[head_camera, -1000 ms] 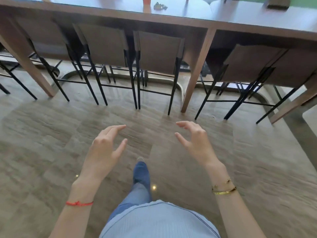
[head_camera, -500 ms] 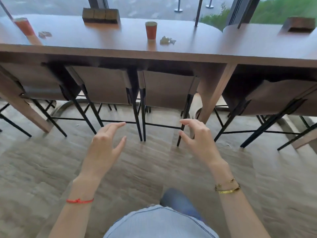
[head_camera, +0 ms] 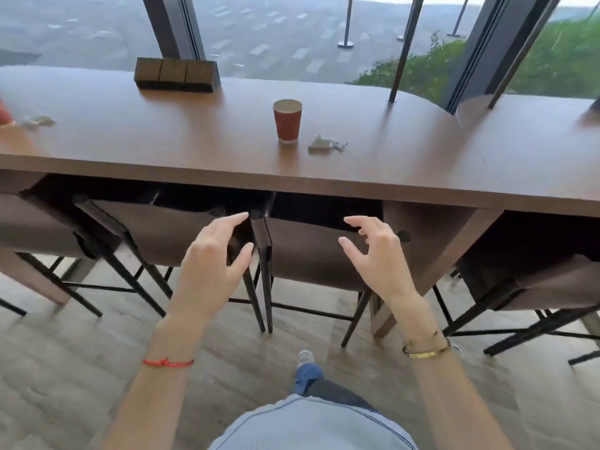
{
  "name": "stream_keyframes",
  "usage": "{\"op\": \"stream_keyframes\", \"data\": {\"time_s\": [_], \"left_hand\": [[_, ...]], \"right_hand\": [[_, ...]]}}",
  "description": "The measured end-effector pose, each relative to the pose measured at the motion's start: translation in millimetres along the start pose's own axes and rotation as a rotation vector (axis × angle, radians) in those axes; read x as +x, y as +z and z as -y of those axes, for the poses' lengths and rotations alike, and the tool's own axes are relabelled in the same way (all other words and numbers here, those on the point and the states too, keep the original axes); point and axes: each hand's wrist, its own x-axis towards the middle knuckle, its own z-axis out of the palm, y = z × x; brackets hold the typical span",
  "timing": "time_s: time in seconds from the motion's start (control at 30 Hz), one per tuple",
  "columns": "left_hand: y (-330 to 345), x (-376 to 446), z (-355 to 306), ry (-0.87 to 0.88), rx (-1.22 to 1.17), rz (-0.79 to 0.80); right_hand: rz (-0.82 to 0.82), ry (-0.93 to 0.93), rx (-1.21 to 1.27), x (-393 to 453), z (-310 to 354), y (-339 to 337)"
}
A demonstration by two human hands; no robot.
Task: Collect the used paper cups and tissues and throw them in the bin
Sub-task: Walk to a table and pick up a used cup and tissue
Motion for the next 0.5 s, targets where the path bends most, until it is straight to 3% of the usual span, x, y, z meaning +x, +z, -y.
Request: {"op": "stream_keyframes", "data": {"time_s": [0.27, 0.5], "left_hand": [[45, 183, 20, -0.012, 0.046, -0.063], [87, 284, 43, -0.073, 0.050, 0.009]], "right_hand": [[0.004, -0.011, -0.111, 187, -35, 11], [0.066, 0.085, -0.197, 276, -55, 46]]}}
